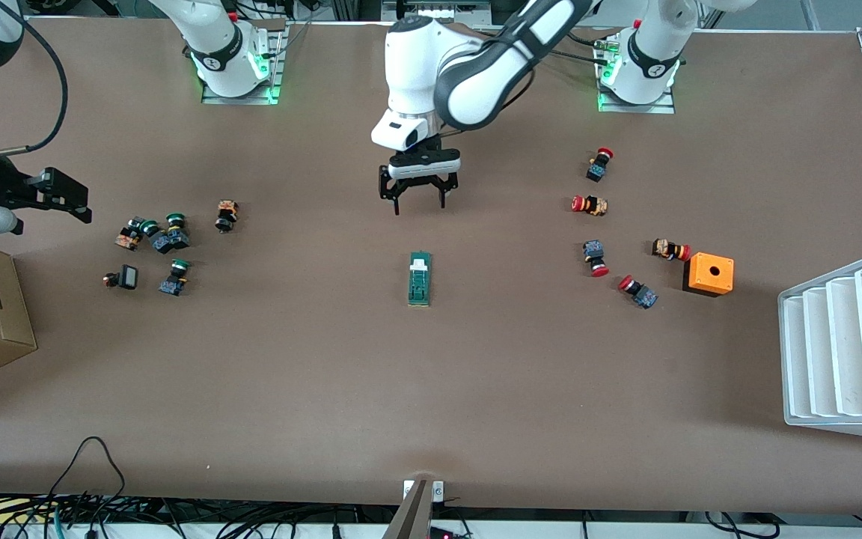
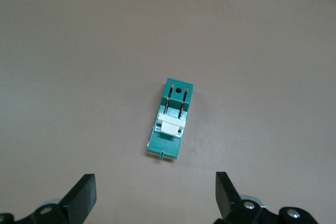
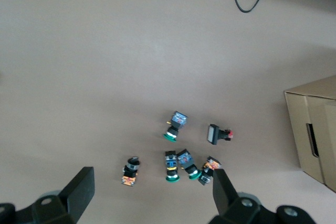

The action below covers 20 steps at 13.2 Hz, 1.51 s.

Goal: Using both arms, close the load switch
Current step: 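Lower the left gripper and grasp the green switch body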

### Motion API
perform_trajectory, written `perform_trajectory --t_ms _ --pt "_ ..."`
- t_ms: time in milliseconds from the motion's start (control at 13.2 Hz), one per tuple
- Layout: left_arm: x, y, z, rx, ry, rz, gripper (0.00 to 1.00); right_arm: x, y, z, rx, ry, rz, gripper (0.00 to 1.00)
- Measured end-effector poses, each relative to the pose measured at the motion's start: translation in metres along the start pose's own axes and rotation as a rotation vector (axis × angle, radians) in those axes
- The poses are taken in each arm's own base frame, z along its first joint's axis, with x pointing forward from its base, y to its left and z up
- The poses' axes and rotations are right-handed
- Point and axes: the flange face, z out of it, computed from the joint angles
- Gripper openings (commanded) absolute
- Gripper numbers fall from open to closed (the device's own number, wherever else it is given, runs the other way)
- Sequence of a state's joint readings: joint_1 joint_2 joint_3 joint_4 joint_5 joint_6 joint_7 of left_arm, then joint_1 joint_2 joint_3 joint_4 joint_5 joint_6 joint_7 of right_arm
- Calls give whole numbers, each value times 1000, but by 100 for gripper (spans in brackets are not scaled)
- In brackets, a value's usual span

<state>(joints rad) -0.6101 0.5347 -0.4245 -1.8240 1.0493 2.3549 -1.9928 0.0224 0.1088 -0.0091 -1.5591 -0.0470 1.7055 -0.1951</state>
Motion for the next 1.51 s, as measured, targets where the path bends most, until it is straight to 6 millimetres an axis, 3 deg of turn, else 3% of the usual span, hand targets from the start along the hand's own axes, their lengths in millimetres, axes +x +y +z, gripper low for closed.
perform_trajectory --t_ms 303,529,832,1059,1513 --pt "-59 -10 41 -56 99 3 100 6 2 19 -7 -33 -2 100" --pt "-81 -17 62 -124 165 8 100 6 7 20 -7 -35 1 100" --pt "-94 -29 90 -168 286 36 100 9 11 38 -1 -69 1 100" --pt "-95 -34 98 -186 383 91 100 14 12 65 4 -131 -11 100" --pt "-102 -49 125 -186 545 188 100 24 11 89 20 -156 -6 100"
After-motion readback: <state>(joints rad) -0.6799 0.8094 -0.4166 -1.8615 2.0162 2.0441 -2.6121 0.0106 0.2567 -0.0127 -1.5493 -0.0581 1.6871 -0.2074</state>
